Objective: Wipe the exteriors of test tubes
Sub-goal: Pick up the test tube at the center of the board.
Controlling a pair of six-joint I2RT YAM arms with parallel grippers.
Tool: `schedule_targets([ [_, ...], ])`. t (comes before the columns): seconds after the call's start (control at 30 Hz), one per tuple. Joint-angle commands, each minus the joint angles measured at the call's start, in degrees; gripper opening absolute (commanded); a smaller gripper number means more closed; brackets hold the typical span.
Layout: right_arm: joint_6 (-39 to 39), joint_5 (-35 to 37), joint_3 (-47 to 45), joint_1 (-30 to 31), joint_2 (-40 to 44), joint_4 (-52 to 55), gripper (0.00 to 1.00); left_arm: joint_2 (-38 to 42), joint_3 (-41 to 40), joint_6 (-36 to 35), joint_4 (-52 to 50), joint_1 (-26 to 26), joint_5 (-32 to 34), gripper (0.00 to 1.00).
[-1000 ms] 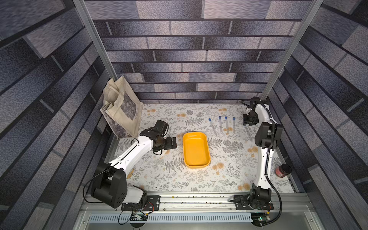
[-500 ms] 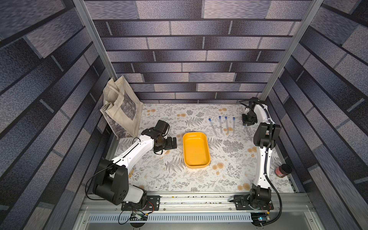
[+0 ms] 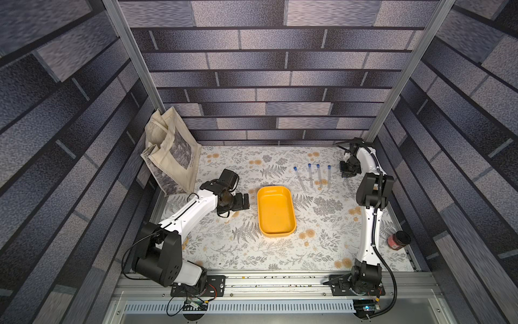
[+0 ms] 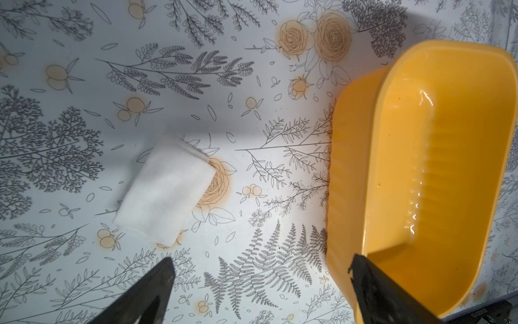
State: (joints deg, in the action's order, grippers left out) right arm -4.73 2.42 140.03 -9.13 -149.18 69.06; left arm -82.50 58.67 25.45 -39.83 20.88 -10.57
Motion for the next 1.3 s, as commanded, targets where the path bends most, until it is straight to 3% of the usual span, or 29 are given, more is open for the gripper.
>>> schedule_targets([
  [0.0,0.34,0.39,1.21,-0.25,-2.3,2.04,0.2,-0.47,-0.64,-0.26,0.26,-0.4,-0.64,1.0],
  [0.4,1.21,0.1,0.69,-0.12,-0.42,2.13,0.11,-0.41,-0.49,0.13,-0.51,-0.99,0.28,1.0],
  [0.63,2.68,-0.7,-1.0,1.94,6.24,2.25,0.11,0.88,-2.33,1.41,-0.86,-2.21,1.96,1.0],
  [1.03,6.19,-6.12,-21.14,10.93,27.02,-4.93,0.12,-0.12,-2.69,3.95,-5.32,-2.86,9.75,0.96],
  [1.27,7.04,-9.42,-32.28,14.11,37.95,-7.79,0.12,-2.7,-3.46,2.39,-4.66,-4.73,10.52,0.78],
])
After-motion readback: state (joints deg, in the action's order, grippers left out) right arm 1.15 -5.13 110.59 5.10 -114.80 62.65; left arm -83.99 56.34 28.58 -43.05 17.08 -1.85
